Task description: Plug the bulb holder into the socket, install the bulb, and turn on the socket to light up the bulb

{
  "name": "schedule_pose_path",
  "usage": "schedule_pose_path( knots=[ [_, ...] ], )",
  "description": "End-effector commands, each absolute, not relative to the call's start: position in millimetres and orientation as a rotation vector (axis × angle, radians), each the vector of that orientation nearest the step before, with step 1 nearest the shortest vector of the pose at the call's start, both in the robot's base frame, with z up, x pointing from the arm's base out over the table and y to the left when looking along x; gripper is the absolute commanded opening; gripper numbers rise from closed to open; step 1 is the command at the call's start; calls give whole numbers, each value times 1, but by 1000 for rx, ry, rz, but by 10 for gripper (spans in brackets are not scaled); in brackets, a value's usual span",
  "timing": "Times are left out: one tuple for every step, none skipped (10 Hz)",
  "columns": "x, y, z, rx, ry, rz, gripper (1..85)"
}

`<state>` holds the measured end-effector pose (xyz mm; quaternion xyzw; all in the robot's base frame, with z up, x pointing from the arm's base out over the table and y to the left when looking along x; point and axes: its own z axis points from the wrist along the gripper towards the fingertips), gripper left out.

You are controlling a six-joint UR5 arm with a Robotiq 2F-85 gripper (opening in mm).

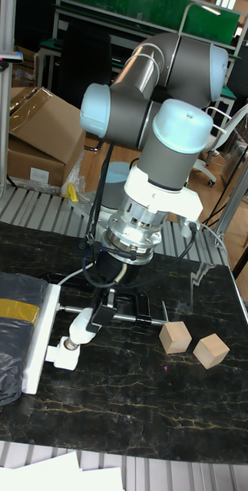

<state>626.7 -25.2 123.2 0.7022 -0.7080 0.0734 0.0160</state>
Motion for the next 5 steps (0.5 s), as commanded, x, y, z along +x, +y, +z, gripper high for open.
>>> schedule_pose_path(
  knots=[
    [631,-22,124,2211,-2204,230,10],
    [631,-18,124,2220,-2218,214,10],
    [631,-11,123,2234,-2228,184,10],
    [630,-10,123,2238,-2227,178,10],
    [631,-14,123,2233,-2216,196,10]
  ],
)
